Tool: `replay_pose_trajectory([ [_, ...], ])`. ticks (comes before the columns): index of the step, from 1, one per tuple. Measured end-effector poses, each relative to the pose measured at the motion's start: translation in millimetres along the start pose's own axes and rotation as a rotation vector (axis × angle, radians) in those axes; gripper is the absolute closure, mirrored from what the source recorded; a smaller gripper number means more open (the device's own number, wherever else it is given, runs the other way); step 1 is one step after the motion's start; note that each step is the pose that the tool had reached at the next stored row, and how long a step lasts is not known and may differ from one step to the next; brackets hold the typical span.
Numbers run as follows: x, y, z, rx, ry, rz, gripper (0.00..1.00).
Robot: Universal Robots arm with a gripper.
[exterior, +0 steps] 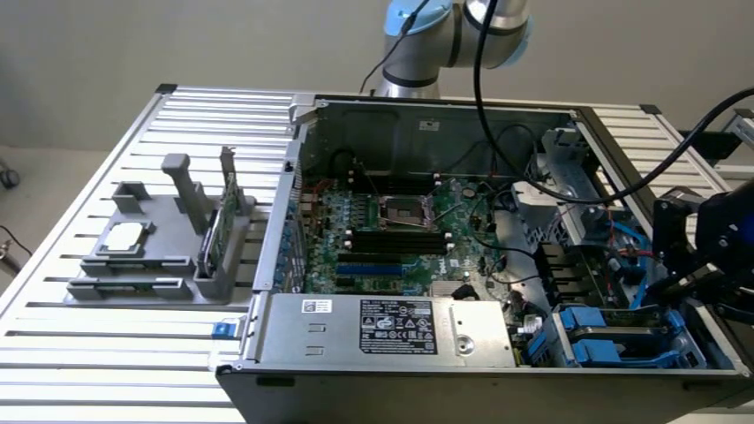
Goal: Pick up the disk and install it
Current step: 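Insert the first disk wire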
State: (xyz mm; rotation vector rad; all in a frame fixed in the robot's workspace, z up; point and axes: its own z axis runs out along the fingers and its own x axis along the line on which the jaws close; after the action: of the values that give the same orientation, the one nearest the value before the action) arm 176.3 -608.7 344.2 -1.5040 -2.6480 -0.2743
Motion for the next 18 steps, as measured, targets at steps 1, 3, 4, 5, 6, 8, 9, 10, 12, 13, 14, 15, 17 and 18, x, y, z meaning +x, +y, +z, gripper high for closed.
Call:
replay_pose_trajectory([
  [1, 0.2, -0.2, -0.4, 0.0007, 0.0007, 0.002, 0.83],
  [3, 0.3, -0.3, -0.4, 0.0017, 0.0028, 0.012, 0.83],
  [4, 0.4, -0.4, -0.4, 0.0029, 0.0035, 0.017, 0.83],
  [5, 0.4, -0.5, -0.5, 0.0041, 0.0042, 0.022, 0.83],
  [6, 0.5, -0.6, -0.5, 0.0052, 0.0048, 0.027, 0.83],
  [8, 0.6, -0.8, -0.4, 0.0075, 0.0064, 0.037, 0.83],
  [9, 0.6, -0.9, -0.5, 0.0095, 0.0074, 0.041, 0.83],
  [10, 0.8, -1.2, -0.5, 0.0119, 0.0088, 0.045, 0.83],
  [12, 1.9, -3.0, -0.5, 0.0171, 0.0119, 0.048, 0.83],
  [13, 2.5, -4.1, -0.5, 0.0193, 0.0131, 0.050, 0.83],
  [14, 3.2, -5.2, -0.5, 0.0216, 0.0146, 0.051, 0.83],
  [15, 3.7, -6.1, -0.5, 0.0236, 0.0156, 0.052, 0.83],
  [17, 4.7, -7.8, -0.5, 0.0272, 0.0176, 0.055, 0.83],
  [18, 5.3, -8.6, -0.6, 0.0291, 0.0186, 0.057, 0.83],
])
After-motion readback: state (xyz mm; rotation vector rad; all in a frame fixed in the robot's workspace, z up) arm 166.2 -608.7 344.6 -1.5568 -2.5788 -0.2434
